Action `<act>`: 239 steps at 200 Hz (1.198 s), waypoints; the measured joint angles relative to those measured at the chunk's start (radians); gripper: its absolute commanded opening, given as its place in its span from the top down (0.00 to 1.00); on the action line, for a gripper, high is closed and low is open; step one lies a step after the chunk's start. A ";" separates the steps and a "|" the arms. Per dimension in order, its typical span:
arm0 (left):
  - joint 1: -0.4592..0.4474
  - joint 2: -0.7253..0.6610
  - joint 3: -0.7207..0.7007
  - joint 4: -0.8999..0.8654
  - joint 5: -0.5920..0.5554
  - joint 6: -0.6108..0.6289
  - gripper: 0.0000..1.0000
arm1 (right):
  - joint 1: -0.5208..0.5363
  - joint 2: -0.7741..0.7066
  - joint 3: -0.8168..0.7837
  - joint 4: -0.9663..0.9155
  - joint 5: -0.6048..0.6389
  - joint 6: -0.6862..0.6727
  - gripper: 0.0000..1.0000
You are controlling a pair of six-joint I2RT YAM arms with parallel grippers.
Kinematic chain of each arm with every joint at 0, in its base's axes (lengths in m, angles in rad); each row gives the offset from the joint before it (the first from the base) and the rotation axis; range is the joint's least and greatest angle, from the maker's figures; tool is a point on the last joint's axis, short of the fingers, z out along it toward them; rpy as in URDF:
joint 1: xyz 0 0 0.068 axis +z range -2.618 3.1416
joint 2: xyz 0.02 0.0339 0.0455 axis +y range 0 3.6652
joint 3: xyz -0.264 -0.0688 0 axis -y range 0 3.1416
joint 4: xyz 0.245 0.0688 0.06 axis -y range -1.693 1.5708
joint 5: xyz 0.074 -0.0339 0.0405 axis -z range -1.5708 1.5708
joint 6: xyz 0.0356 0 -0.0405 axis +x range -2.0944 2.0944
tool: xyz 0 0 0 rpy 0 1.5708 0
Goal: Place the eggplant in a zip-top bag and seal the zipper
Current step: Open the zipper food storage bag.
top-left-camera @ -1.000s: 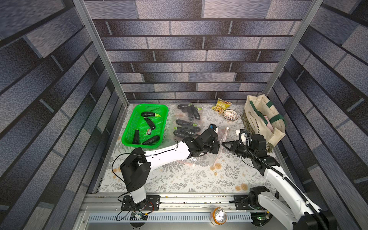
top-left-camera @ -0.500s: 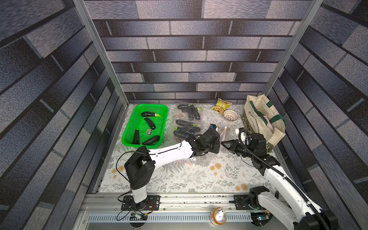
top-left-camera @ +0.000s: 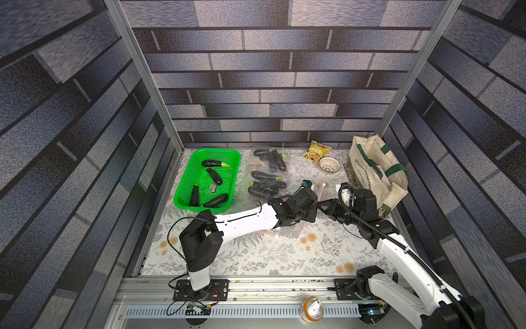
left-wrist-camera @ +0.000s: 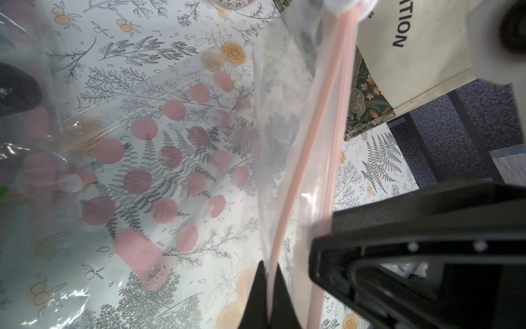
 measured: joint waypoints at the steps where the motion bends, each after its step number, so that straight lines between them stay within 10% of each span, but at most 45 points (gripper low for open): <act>1: 0.000 0.000 0.000 0.000 0.000 0.000 1.00 | 0.001 0.000 0.001 -0.002 0.002 -0.002 0.74; 239: -0.042 -0.040 0.002 0.038 -0.161 -0.085 1.00 | 0.185 0.091 0.090 -0.156 0.356 0.072 0.71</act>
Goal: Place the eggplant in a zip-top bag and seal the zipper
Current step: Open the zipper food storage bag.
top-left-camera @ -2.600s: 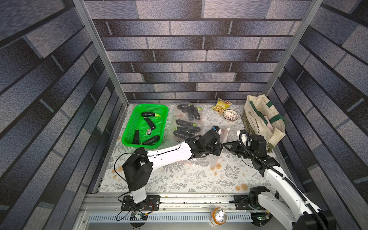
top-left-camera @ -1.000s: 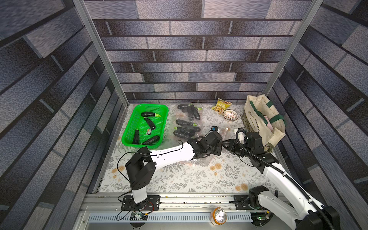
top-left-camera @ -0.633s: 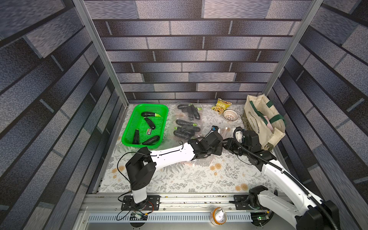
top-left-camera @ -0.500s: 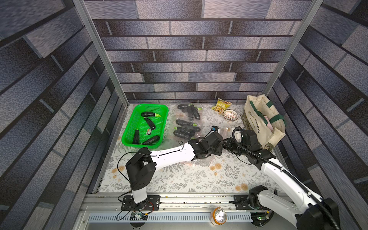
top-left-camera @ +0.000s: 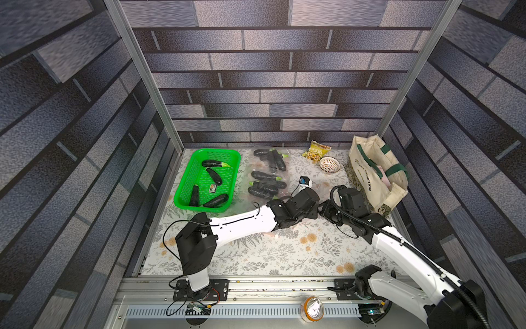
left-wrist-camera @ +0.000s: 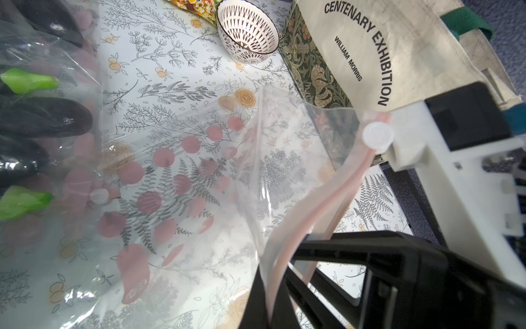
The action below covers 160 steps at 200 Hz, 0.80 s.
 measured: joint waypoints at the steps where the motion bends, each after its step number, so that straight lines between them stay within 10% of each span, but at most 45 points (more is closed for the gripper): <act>1: -0.001 0.000 0.000 0.000 -0.001 0.000 1.00 | 0.002 0.000 0.000 0.002 0.000 0.001 0.71; 62: -0.018 -0.011 -0.010 0.021 -0.050 -0.047 1.00 | 0.053 -0.025 0.001 0.059 0.079 0.038 0.69; 114: -0.016 -0.052 -0.043 0.066 -0.051 -0.093 1.00 | 0.055 -0.050 0.022 0.028 0.147 0.005 0.94; 160: -0.011 -0.053 0.010 0.032 -0.047 -0.096 1.00 | 0.055 -0.069 0.378 -0.285 0.235 -0.218 1.00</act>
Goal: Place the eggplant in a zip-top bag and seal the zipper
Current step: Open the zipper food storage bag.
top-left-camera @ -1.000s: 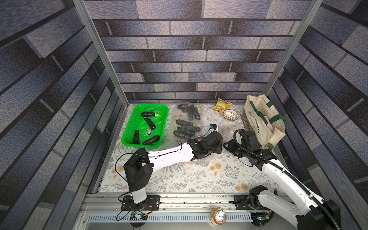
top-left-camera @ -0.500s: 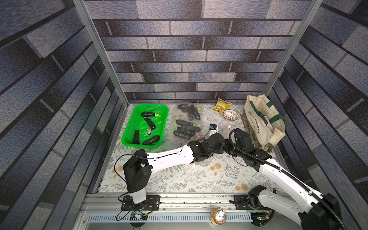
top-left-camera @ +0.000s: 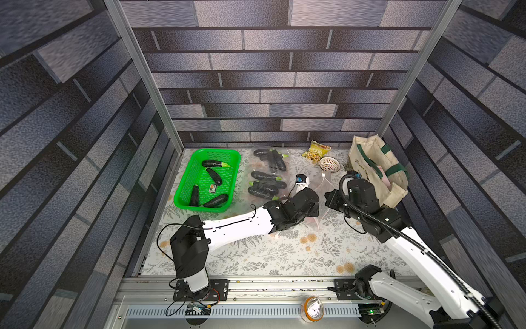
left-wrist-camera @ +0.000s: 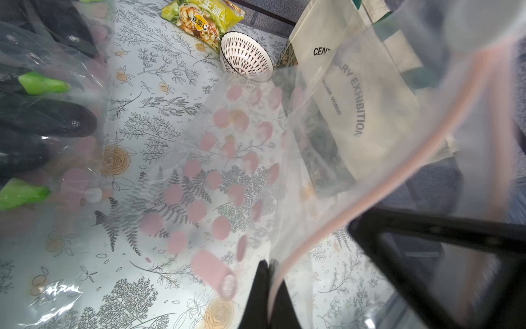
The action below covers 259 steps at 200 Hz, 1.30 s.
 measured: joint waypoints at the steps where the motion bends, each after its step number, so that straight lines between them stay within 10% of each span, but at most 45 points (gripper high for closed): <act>1: 0.000 0.000 0.002 0.000 0.000 0.000 1.00 | 0.000 0.000 0.008 -0.005 0.000 -0.005 1.00; 73: 0.040 -0.092 0.023 0.140 0.107 -0.067 0.98 | 0.061 0.209 0.660 -0.515 0.058 -0.306 1.00; 195: 0.142 -0.227 -0.443 -0.097 -0.004 -0.209 0.98 | 0.158 0.526 0.264 -0.227 -0.201 -0.248 1.00; 259: 0.163 -0.291 -0.476 -0.137 -0.059 -0.208 0.72 | 0.172 0.459 0.174 -0.052 -0.190 -0.176 1.00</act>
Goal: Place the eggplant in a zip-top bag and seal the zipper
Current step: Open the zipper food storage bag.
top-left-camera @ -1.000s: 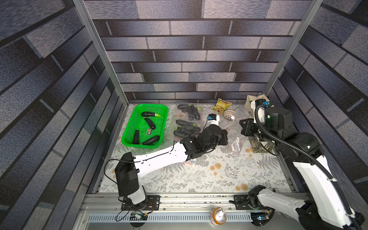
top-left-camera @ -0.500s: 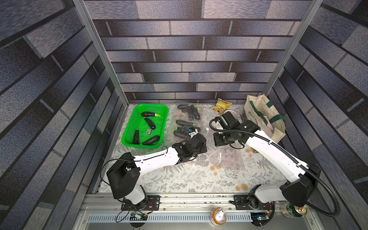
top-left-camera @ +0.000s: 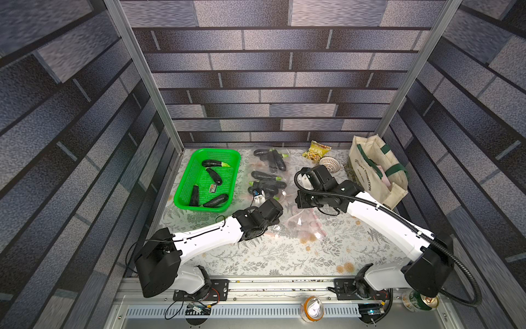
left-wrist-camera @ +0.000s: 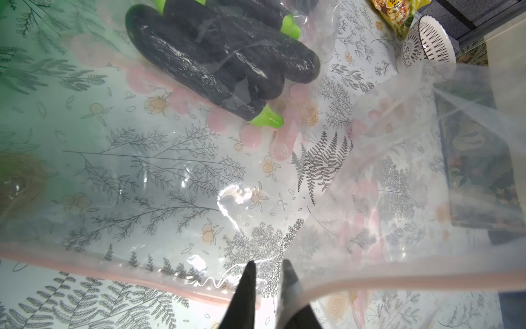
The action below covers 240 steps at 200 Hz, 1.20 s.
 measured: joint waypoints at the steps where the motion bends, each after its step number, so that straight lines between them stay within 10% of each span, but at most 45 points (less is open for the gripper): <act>1: 0.000 0.000 0.000 0.001 0.000 0.001 0.71 | 0.001 0.000 0.000 0.001 0.001 0.001 1.00; 36: 0.002 0.000 0.000 0.060 0.036 -0.003 0.71 | 0.017 0.018 -0.018 0.076 0.009 0.023 1.00; 68: 0.002 0.006 0.000 0.100 0.055 -0.030 0.98 | 0.025 0.045 -0.035 0.123 0.011 0.036 1.00; 122: 0.027 0.053 0.000 0.044 -0.003 -0.008 0.95 | 0.025 0.047 -0.040 0.115 0.119 0.032 1.00; 240: 0.061 -0.031 0.011 -0.044 0.032 0.057 0.35 | 0.029 0.124 -0.079 0.193 0.122 0.070 1.00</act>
